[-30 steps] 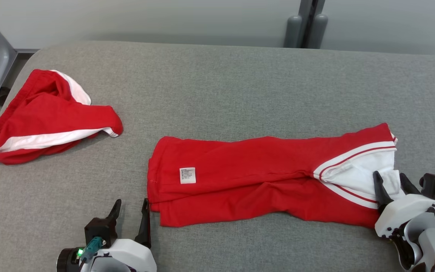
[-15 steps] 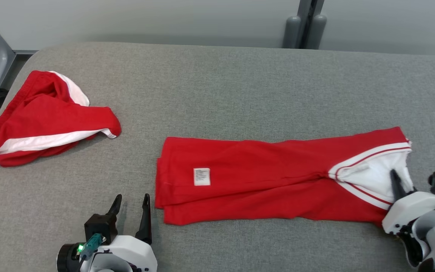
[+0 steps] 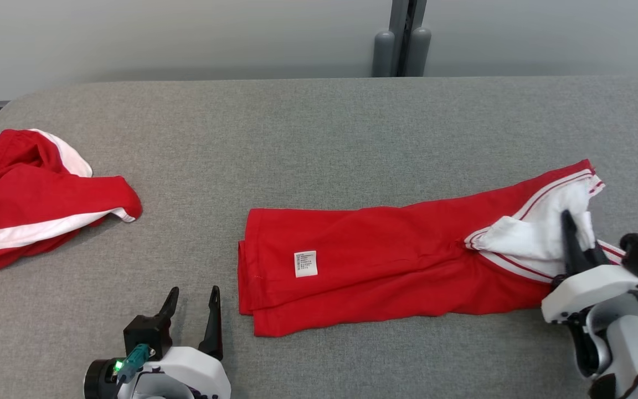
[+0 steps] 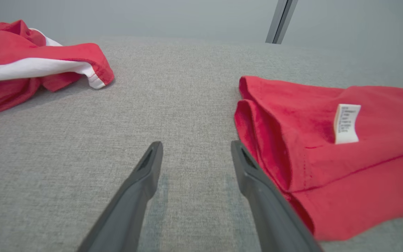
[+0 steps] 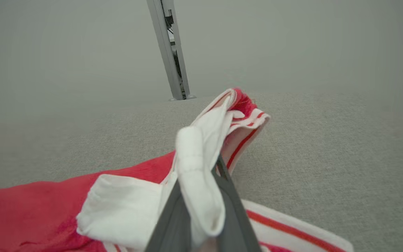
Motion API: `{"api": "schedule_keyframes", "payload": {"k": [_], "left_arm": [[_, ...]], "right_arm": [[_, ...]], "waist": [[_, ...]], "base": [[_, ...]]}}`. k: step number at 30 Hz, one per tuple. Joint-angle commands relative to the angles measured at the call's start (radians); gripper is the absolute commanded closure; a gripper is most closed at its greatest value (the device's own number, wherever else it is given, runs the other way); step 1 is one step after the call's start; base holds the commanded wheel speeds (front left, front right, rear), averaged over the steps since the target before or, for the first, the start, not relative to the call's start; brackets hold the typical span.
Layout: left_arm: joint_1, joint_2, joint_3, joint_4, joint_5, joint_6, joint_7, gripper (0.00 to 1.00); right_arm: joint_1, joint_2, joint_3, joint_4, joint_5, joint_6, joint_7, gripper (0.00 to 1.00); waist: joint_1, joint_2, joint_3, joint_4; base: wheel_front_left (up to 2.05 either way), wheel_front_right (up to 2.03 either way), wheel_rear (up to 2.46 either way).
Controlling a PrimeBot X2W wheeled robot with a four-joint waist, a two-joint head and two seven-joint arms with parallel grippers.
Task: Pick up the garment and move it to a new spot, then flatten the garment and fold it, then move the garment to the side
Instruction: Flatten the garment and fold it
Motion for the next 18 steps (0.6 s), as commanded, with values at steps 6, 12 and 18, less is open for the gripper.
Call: {"api": "schedule_keyframes", "payload": {"k": [6,12,18], "left_arm": [[-0.008,0.004,-0.019,0.005,-0.015,-0.004,-0.002,0.00],[-0.012,0.004,-0.049,0.005,-0.030,0.001,-0.002,0.00],[-0.004,0.004,-0.073,0.004,-0.041,0.008,-0.002,0.00]], "right_arm": [[0.053,0.033,0.191,-0.107,0.055,0.000,-0.004,1.00],[0.057,0.053,0.359,-0.139,0.110,0.000,0.009,1.00],[0.024,0.073,0.497,-0.119,0.153,0.000,0.024,1.00]], "waist": [[0.0000,-0.0001,-0.008,0.006],[0.0000,-0.0001,-0.016,0.054],[0.0000,-0.0001,-0.024,0.146]], "base": [[0.00,0.00,0.00],[0.00,0.00,0.00],[0.00,0.00,0.00]]}}
